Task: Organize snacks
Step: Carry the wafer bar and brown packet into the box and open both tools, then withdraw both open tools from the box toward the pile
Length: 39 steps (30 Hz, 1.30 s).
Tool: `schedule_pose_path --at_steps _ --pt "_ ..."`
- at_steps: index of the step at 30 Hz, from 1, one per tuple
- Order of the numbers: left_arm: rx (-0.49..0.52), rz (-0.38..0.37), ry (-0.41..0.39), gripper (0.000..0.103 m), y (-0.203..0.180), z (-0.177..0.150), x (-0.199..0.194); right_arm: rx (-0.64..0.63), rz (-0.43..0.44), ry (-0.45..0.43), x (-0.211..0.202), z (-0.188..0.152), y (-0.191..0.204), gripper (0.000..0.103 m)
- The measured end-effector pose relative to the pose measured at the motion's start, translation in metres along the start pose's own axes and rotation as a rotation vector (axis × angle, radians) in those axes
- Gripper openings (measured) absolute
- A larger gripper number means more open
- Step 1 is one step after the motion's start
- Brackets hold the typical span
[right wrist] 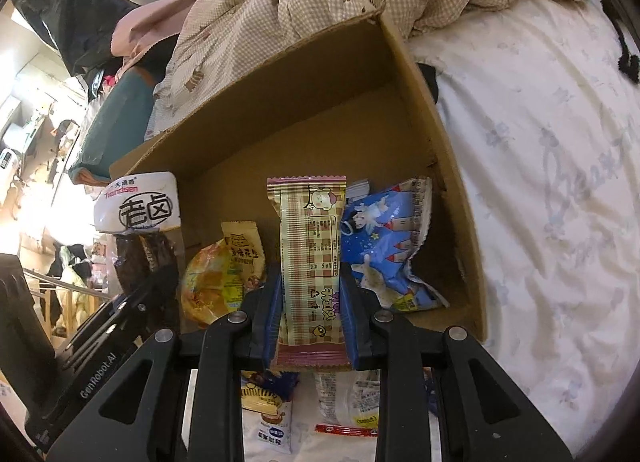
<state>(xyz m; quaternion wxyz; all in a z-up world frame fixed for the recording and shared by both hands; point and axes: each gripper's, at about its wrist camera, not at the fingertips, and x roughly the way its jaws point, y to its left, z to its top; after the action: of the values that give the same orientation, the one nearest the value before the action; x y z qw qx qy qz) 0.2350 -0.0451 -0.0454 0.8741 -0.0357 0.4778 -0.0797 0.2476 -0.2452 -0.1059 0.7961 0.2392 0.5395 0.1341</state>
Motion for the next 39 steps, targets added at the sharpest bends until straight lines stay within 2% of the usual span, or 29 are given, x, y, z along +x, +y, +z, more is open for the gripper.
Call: schedule_pose_path --at_steps 5,21,25,28,30,31,33,35,37,39 --pt "0.026 0.013 -0.009 0.01 -0.002 -0.001 0.002 -0.008 0.007 0.013 0.007 0.001 0.004 0.028" --pt "-0.013 0.004 0.013 0.01 0.005 -0.004 0.006 0.023 0.022 0.029 0.012 0.001 -0.001 0.03" --pt "-0.005 0.017 -0.004 0.013 0.005 -0.003 0.003 0.029 0.027 0.021 0.011 0.001 -0.001 0.03" --pt "0.003 0.046 -0.017 0.036 0.005 -0.002 0.0 0.03 0.032 0.013 0.009 0.001 -0.001 0.03" --pt "0.0 0.064 -0.029 0.06 0.006 -0.001 -0.003 0.018 0.021 -0.012 0.004 0.003 0.002 0.031" --pt "-0.003 0.067 -0.037 0.064 0.006 0.0 -0.004 0.01 0.02 -0.026 0.001 0.003 0.004 0.032" --pt "-0.006 0.066 -0.048 0.073 0.007 0.002 -0.007 -0.001 0.021 -0.051 -0.004 0.004 0.006 0.043" --pt "-0.005 0.066 -0.049 0.076 0.007 0.004 -0.008 -0.006 0.013 -0.08 -0.009 0.005 0.008 0.071" --pt "-0.008 0.065 -0.051 0.076 0.009 0.004 -0.009 -0.011 -0.007 -0.113 -0.015 0.005 0.009 0.078" --pt "-0.015 0.06 -0.053 0.076 0.01 0.004 -0.009 -0.014 -0.008 -0.111 -0.015 0.006 0.009 0.078"
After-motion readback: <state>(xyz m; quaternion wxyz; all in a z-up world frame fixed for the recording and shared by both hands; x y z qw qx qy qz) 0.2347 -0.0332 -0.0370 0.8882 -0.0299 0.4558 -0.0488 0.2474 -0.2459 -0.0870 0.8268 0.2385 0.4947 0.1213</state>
